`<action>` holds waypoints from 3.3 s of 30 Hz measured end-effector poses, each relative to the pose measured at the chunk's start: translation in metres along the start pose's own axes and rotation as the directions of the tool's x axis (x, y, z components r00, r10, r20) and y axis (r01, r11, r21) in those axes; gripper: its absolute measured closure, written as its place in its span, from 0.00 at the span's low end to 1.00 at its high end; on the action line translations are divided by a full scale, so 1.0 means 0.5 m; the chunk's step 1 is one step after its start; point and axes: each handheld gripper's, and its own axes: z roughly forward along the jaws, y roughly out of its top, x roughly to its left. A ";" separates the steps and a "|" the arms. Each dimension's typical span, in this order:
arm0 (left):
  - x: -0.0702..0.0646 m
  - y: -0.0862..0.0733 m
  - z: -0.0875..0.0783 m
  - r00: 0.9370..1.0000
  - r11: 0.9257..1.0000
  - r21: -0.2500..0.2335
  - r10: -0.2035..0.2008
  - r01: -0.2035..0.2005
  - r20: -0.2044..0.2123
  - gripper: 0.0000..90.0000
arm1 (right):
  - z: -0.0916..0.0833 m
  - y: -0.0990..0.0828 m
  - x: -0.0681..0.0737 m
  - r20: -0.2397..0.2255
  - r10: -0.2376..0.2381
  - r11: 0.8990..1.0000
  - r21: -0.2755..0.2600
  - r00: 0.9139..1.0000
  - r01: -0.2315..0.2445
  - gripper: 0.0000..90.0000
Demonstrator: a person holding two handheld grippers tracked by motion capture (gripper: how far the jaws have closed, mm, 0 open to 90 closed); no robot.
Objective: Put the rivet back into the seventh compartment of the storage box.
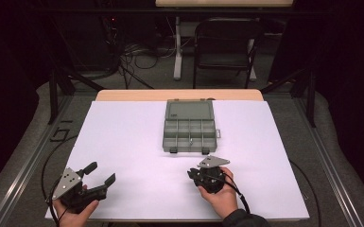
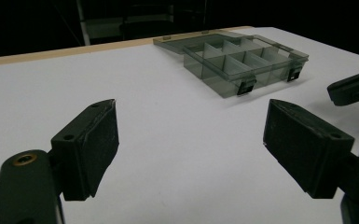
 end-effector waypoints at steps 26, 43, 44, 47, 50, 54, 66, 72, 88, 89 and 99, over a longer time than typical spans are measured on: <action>0.001 0.000 0.001 1.000 1.000 0.003 -0.002 0.002 0.000 0.20 | -0.045 0.075 -0.023 0.015 -0.012 0.999 -0.033 1.000 0.013 0.91; 0.001 0.000 0.001 1.000 1.000 0.001 -0.002 0.002 -0.001 0.20 | -0.051 0.127 -0.065 0.055 0.003 0.999 -0.053 0.998 0.000 0.91; 0.001 0.000 0.001 1.000 1.000 0.001 -0.002 0.002 -0.001 0.20 | -0.051 0.131 -0.069 0.060 0.002 0.999 -0.047 0.998 0.001 0.91; 0.001 0.000 0.001 1.000 1.000 0.002 -0.002 0.002 -0.001 0.20 | -0.046 0.141 -0.077 0.064 0.014 0.999 -0.047 0.998 -0.011 0.91; 0.002 0.000 0.001 1.000 1.000 0.005 -0.002 0.002 0.001 0.20 | -0.041 0.148 -0.084 0.073 0.018 0.999 -0.044 0.997 -0.014 0.91; 0.002 0.000 0.001 1.000 1.000 0.004 -0.003 0.003 0.002 0.20 | -0.033 0.155 -0.094 0.078 0.035 0.999 -0.045 0.996 -0.031 0.91; 0.002 -0.001 0.001 1.000 1.000 0.005 -0.003 0.003 0.002 0.20 | 0.003 0.156 -0.114 0.093 0.051 0.998 -0.030 0.994 -0.049 0.91; 0.001 -0.001 0.002 1.000 1.000 0.006 -0.004 0.004 0.003 0.20 | 0.035 0.154 -0.122 0.109 0.059 0.998 -0.005 0.992 -0.059 0.91; 0.003 -0.001 0.001 1.000 1.000 0.005 -0.004 0.004 0.004 0.20 | 0.083 0.146 -0.126 0.137 0.067 0.998 0.003 0.988 -0.068 0.91; 0.003 -0.001 0.001 1.000 1.000 0.005 -0.003 0.003 0.005 0.20 | 0.084 0.146 -0.126 0.138 0.068 0.998 0.001 0.988 -0.069 0.91; 0.003 -0.001 0.001 1.000 1.000 0.004 -0.003 0.003 0.004 0.20 | 0.084 0.146 -0.126 0.143 0.073 0.997 -0.006 0.987 -0.073 0.79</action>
